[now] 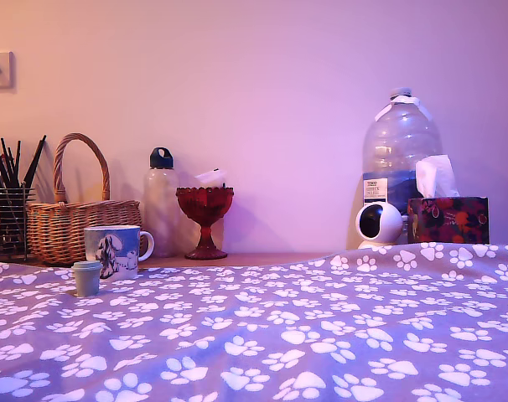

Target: Pick the coffee capsule and then drop it inside the coffee cup in front of you

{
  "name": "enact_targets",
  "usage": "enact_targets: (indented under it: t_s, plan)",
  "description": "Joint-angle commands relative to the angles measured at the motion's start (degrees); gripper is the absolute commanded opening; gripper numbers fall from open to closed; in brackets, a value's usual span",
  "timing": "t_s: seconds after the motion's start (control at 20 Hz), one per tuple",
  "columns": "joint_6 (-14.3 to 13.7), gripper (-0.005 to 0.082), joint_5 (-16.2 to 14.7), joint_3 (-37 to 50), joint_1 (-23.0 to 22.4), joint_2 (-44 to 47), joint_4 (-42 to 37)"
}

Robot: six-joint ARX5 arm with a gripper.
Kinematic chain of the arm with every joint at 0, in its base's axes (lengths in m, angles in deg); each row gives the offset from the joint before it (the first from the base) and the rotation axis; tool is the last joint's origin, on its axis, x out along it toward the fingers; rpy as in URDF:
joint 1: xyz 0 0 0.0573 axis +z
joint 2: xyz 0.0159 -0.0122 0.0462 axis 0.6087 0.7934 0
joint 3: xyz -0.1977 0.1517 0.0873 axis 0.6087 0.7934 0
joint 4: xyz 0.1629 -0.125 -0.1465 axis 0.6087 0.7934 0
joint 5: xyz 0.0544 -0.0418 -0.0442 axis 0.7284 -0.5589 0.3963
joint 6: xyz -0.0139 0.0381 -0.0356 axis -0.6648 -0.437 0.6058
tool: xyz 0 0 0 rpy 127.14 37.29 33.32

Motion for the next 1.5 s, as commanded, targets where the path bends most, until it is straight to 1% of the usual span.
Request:
enact_targets:
  t_s: [0.0, 0.2, 0.3, 0.4, 0.5, 0.6, 0.7, 0.75, 0.8, 0.9, 0.95, 1.1, 1.2, 1.25, 1.3, 1.35, 1.45]
  plan:
    - [4.76, -0.0021, -7.58, -1.70, 2.03, -0.59, 6.91]
    - [4.79, -0.0021, -8.59, -1.70, 2.01, -0.59, 6.91]
    - [6.91, -0.0021, -9.92, -1.70, 2.01, -0.59, 5.97]
    - [8.55, -0.0021, -14.25, -1.70, 1.97, -0.59, 1.95]
    - [11.17, -0.0021, -16.33, -1.70, 1.97, -0.57, -1.84]
    - [13.38, -0.0021, -18.34, -1.75, 1.95, 0.48, -3.96]
    - [14.21, -0.0021, -20.83, -2.27, 1.36, 3.67, -4.20]
    - [14.10, -0.0021, -21.46, -3.21, 0.66, 6.47, -4.04]
    - [13.55, -0.0021, -21.44, -4.59, -0.13, 9.53, -3.89]
    - [11.17, -0.0021, -21.14, -7.72, -2.05, 16.39, -5.18]
    - [10.08, -0.0021, -20.90, -8.76, -2.93, 19.56, -6.62]
    - [8.33, -0.0021, -20.48, -9.29, -5.07, 28.28, -13.00]
    - [7.06, -0.0007, -19.82, -9.29, -5.75, 32.63, -14.82]
    - [6.40, 0.0013, -18.88, -9.29, -5.90, 34.62, -15.61]
    - [6.43, 0.0062, -18.18, -9.29, -5.90, 36.41, -16.61]
    - [6.43, 0.0156, -17.38, -9.29, -5.90, 37.94, -17.57]
    - [6.43, 0.0455, -15.76, -9.29, -5.90, 40.85, -20.39]
